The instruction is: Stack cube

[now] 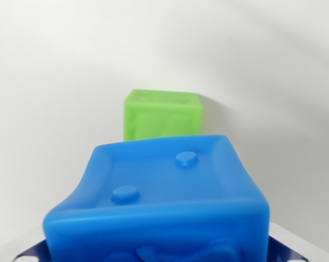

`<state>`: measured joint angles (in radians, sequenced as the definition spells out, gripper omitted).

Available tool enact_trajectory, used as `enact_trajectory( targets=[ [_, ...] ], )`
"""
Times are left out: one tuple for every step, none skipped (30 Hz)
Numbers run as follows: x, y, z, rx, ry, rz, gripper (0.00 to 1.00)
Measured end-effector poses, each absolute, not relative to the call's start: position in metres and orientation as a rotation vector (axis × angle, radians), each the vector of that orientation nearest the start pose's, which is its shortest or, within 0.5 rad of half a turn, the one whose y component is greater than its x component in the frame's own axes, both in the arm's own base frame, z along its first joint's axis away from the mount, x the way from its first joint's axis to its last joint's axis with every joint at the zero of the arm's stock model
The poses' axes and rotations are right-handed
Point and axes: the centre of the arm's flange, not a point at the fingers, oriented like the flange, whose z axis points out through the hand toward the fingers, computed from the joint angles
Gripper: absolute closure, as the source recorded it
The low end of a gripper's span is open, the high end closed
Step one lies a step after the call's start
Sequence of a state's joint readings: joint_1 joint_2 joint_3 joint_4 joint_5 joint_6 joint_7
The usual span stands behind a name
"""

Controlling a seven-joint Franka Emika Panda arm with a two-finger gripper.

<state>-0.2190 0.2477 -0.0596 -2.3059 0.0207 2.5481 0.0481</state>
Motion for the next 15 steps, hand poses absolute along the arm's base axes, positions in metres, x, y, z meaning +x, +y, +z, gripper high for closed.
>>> enact_trajectory(
  targets=[
    [0.506,-0.146,0.236,-3.098,0.535,0.008,1.0],
    [0.506,-0.146,0.233,-3.098,0.535,0.009,1.0],
    [0.506,-0.146,0.23,-3.098,0.535,0.009,1.0],
    [0.506,-0.146,0.227,-3.098,0.535,0.01,1.0],
    [0.506,-0.146,0.224,-3.098,0.534,0.01,1.0],
    [0.506,-0.146,0.222,-3.098,0.535,0.01,1.0],
    [0.506,-0.146,0.219,-3.098,0.534,0.009,1.0],
    [0.506,-0.146,0.217,-3.098,0.534,0.009,1.0],
    [0.506,-0.146,0.215,-3.099,0.534,0.009,1.0],
    [0.506,-0.146,0.213,-3.099,0.534,0.008,1.0],
    [0.506,-0.146,0.211,-3.099,0.534,0.009,1.0],
    [0.506,-0.146,0.209,-3.099,0.533,0.01,1.0],
    [0.505,-0.146,0.206,-3.099,0.533,0.01,1.0],
    [0.505,-0.146,0.204,-3.099,0.533,0.009,1.0],
    [0.505,-0.146,0.203,-3.099,0.533,0.009,1.0]
  ],
)
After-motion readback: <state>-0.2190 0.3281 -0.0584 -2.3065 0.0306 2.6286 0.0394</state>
